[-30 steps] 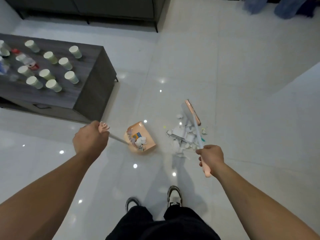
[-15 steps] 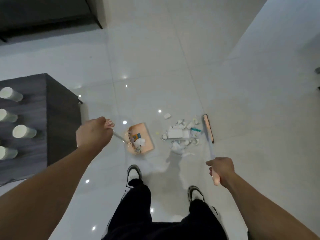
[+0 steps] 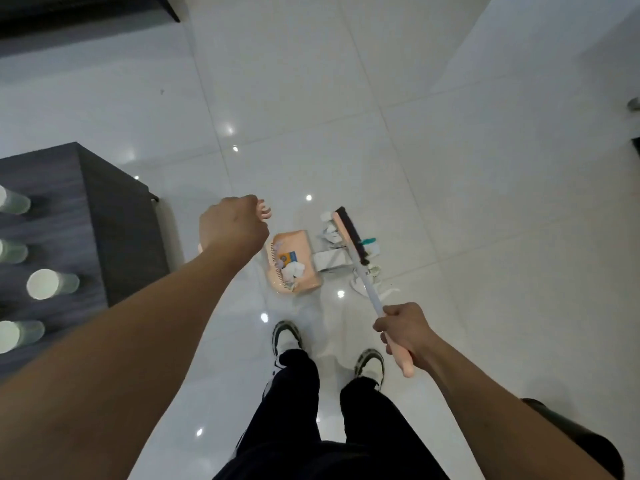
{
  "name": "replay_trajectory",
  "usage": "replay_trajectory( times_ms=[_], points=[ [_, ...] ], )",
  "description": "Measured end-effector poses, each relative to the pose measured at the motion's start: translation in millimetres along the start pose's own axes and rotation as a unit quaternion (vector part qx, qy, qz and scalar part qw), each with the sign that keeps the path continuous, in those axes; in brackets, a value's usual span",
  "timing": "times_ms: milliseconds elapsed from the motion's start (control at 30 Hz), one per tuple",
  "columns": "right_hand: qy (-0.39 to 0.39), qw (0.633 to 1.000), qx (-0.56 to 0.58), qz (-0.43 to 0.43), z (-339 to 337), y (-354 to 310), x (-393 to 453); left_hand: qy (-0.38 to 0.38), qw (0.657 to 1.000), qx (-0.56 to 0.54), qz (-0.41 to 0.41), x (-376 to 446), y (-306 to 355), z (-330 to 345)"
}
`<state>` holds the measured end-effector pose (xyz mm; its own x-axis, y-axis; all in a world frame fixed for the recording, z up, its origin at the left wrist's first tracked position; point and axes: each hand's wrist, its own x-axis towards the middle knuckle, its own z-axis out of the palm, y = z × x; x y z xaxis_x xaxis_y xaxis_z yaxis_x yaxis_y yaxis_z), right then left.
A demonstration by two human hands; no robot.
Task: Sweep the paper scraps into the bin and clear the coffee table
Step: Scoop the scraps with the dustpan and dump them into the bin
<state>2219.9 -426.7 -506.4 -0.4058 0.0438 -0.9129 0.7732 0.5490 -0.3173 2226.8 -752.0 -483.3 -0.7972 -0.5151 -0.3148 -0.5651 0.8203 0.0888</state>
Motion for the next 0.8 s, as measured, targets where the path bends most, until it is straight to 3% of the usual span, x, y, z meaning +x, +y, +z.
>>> replay_trajectory(
  times_ms=[300, 600, 800],
  points=[
    [-0.087, 0.996, 0.036, -0.002, -45, -18, -44, 0.003, 1.0, 0.0, -0.005, 0, 1, 0],
    [-0.036, 0.997, -0.005, -0.072, -64, -25, -32, 0.03, 0.996, -0.041, -0.07, -49, -21, 1],
    [0.022, 0.998, 0.028, -0.055, -72, -4, -10, 0.055, 0.992, -0.025, -0.114, -95, -32, 1]
  ],
)
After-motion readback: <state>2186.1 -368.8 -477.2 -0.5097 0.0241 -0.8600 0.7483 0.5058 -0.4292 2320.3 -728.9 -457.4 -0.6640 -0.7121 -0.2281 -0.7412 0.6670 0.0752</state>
